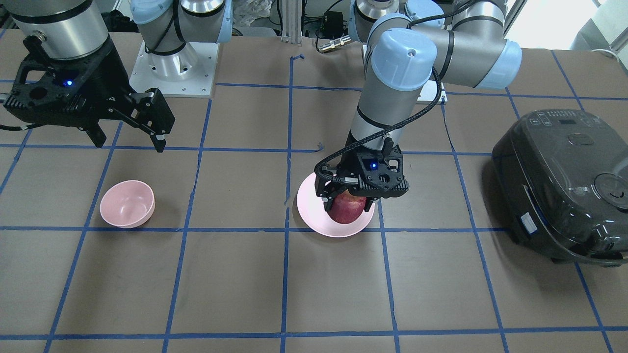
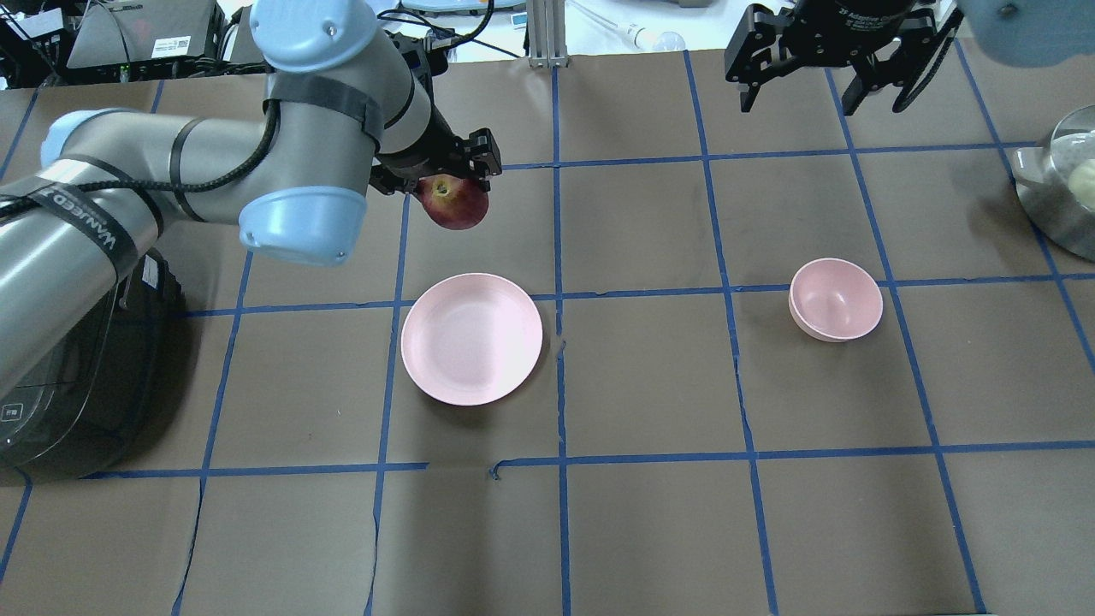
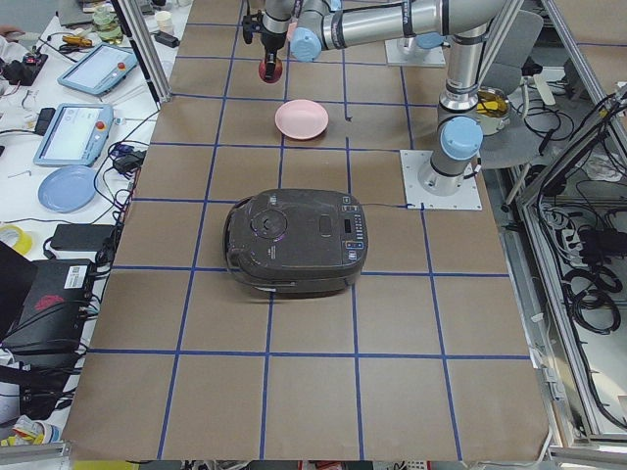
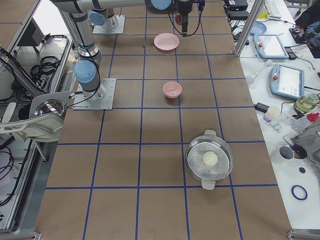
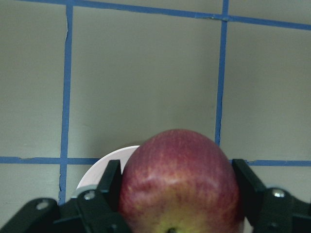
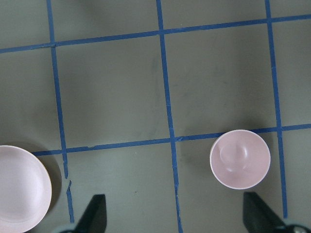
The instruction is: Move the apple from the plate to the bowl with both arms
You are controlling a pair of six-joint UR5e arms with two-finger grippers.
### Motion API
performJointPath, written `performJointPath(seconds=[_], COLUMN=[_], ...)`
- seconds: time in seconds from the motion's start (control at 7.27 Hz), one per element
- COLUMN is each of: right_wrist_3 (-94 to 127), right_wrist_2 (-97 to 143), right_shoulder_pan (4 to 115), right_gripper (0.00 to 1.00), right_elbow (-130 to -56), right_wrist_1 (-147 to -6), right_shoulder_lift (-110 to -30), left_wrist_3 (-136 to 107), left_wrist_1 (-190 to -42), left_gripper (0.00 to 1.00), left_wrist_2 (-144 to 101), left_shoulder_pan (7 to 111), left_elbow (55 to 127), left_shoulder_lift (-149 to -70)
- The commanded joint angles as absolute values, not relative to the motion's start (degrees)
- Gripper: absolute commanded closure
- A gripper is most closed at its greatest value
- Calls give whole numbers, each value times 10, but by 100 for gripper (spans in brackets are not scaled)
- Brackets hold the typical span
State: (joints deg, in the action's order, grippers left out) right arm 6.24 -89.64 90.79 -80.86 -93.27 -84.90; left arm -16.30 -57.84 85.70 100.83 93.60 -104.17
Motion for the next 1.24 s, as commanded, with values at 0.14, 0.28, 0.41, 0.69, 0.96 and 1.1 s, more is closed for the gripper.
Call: performJointPath(seconds=[0.14, 0.28, 0.41, 0.69, 0.96, 1.1], right_wrist_3=[62, 62, 62, 62, 62, 62], right_wrist_2=[-896, -896, -896, -896, -896, -896], right_shoulder_pan=[907, 907, 908, 909, 910, 910], right_gripper=[0, 0, 0, 0, 0, 0], right_elbow=[-809, -809, -809, -809, -809, -809], right_wrist_1=[-933, -933, -933, -933, -933, -933], right_shoulder_lift=[-849, -849, -849, -849, -849, -849], left_wrist_3=[-255, -259, -261, -263, -264, -267], left_wrist_1=[-584, -584, -582, -577, -581, -582], left_gripper=[100, 100, 100, 100, 100, 100], left_wrist_2=[858, 858, 857, 854, 857, 857], left_shoulder_pan=[1046, 1051, 1055, 1059, 1062, 1068], left_elbow=[912, 911, 911, 912, 912, 913], left_shoulder_lift=[-1068, -1070, -1070, -1069, -1065, -1067])
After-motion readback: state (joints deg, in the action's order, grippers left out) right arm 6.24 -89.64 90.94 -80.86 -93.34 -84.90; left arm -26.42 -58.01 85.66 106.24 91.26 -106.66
